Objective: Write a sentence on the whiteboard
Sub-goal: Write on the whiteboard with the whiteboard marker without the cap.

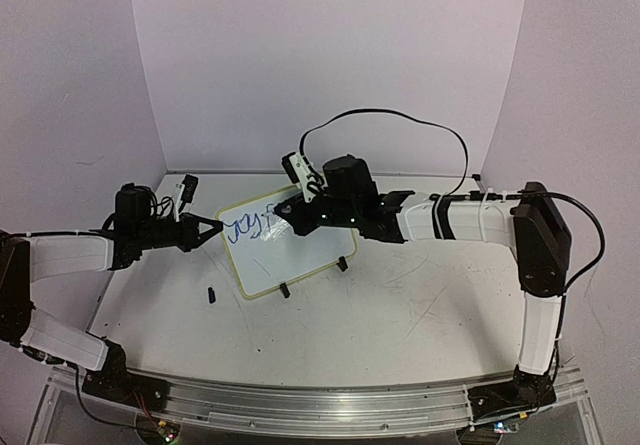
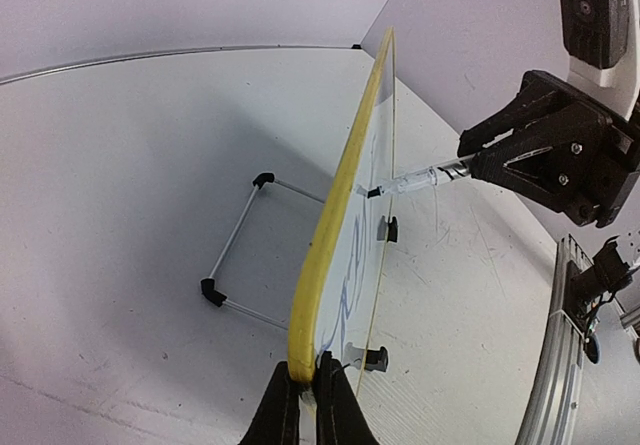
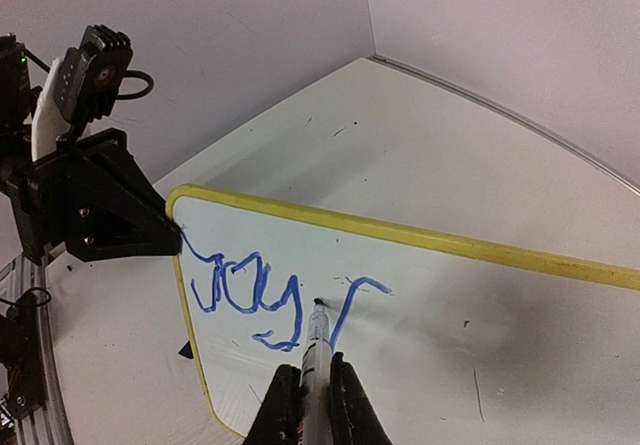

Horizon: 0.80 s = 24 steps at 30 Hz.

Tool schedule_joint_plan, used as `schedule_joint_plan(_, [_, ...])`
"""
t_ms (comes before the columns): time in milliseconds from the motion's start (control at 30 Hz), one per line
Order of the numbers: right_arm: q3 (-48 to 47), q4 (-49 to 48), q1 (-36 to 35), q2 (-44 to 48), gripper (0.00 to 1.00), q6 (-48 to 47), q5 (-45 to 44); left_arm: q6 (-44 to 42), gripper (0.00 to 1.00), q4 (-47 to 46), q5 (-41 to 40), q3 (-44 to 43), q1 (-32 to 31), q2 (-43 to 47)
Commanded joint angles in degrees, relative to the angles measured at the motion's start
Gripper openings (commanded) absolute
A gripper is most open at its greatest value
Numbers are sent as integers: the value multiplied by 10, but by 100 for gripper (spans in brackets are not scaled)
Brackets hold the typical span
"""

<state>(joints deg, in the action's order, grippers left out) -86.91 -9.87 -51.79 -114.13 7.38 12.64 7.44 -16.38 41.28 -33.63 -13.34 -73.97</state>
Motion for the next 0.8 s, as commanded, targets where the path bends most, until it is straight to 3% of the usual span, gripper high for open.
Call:
schedule_joint_plan(0, [-10, 2, 5, 4, 0, 2, -41, -41, 0, 6, -17, -18, -2, 4])
schedule_joint_plan(767, [74, -36, 11, 87, 0, 2, -45, -42, 0, 9, -16, -20, -4, 2])
